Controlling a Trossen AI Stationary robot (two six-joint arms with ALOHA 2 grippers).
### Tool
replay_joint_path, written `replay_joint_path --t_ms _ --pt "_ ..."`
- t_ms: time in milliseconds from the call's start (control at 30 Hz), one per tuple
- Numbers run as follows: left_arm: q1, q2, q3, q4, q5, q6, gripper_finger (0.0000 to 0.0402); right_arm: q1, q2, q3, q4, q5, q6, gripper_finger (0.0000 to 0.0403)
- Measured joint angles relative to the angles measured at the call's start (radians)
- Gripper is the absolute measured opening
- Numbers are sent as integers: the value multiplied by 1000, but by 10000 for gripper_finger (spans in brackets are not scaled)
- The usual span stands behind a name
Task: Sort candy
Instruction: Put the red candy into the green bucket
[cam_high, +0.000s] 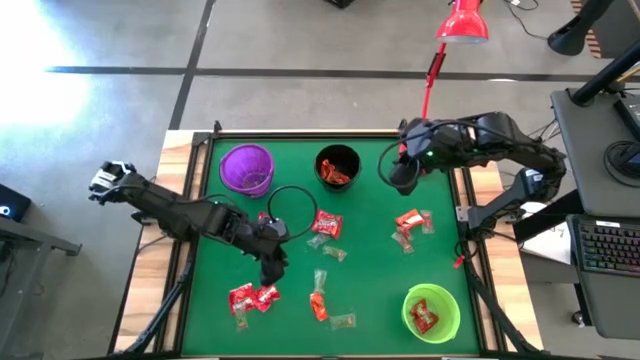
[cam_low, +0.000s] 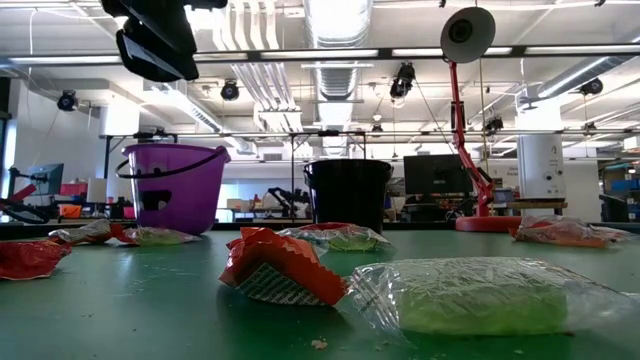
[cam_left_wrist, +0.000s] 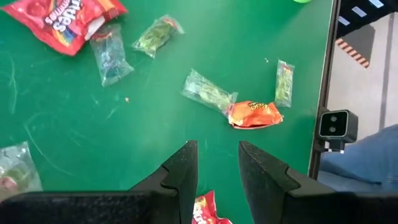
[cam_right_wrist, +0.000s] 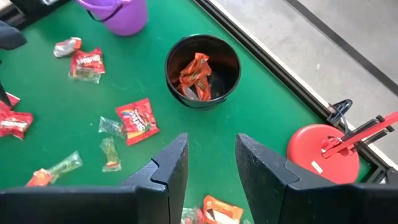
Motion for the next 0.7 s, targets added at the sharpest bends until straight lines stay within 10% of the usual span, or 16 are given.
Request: replay_joint_path --t_ms 300,700 --pt "49 -1 -17 -1 191 -15 135 0 3 -24 -1 0 0 123" --pt "-42 48 -52 -35 35 -178 175 0 -6 -61 -1 -2 -43 128"
